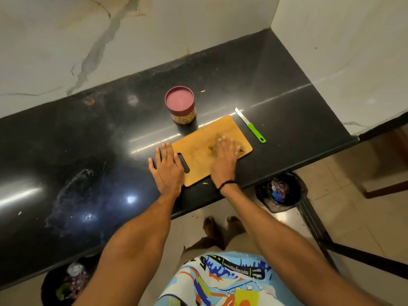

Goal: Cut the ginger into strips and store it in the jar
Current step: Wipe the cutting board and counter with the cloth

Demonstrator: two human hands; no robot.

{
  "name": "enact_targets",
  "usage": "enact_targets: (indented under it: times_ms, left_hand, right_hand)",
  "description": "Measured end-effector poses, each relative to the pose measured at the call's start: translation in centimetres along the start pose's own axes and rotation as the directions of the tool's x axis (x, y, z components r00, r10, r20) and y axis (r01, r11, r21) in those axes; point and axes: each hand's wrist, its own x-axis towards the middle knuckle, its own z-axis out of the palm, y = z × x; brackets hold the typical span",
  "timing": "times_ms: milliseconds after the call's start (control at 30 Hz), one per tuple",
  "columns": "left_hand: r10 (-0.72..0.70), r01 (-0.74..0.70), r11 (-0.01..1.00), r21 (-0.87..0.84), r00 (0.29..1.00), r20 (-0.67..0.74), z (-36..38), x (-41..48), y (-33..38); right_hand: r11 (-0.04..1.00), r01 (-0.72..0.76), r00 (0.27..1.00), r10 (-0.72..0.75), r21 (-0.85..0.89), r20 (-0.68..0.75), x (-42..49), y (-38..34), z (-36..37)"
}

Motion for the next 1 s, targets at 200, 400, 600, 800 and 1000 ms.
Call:
enact_targets:
  times_ms: [200, 400, 600, 800, 1000]
  left_hand:
    - [0.008, -0.008, 1.0, 0.002, 1.0, -0.013, 0.2, 0.0, -0.4]
    - [0.011, -0.011, 1.0, -0.01, 1.0, -0.013, 0.2, 0.1, -0.2]
    - [0.003, -0.003, 1.0, 0.007, 1.0, 0.0, 0.1, 0.0, -0.1]
    - [0.023, -0.023, 1.0, -0.004, 1.0, 0.0, 0.0, 0.0, -0.2]
    - [0.023, -0.023, 1.0, -0.015, 1.0, 0.006, 0.1, 0.0, -0.4]
  right_hand:
    - [0.807, 0.583, 0.772, -0.586, 0.093, 0.245, -3.7, 0.0, 0.7]
    - [0.957, 0.287, 0.955, -0.282, -0.041, 0.092, 2.3, 8.3, -3.1]
    - [0.932, 0.36, 0.909, -0.359, 0.037, 0.212, -5.1, -2.9, 0.7]
    - [0.904, 0.428, 0.892, -0.427, 0.029, 0.15, 1.5, 4.3, -1.4]
    - [0.999, -0.051, 0.997, 0.051, 0.004, 0.056, 6.1, -1.0, 0.1]
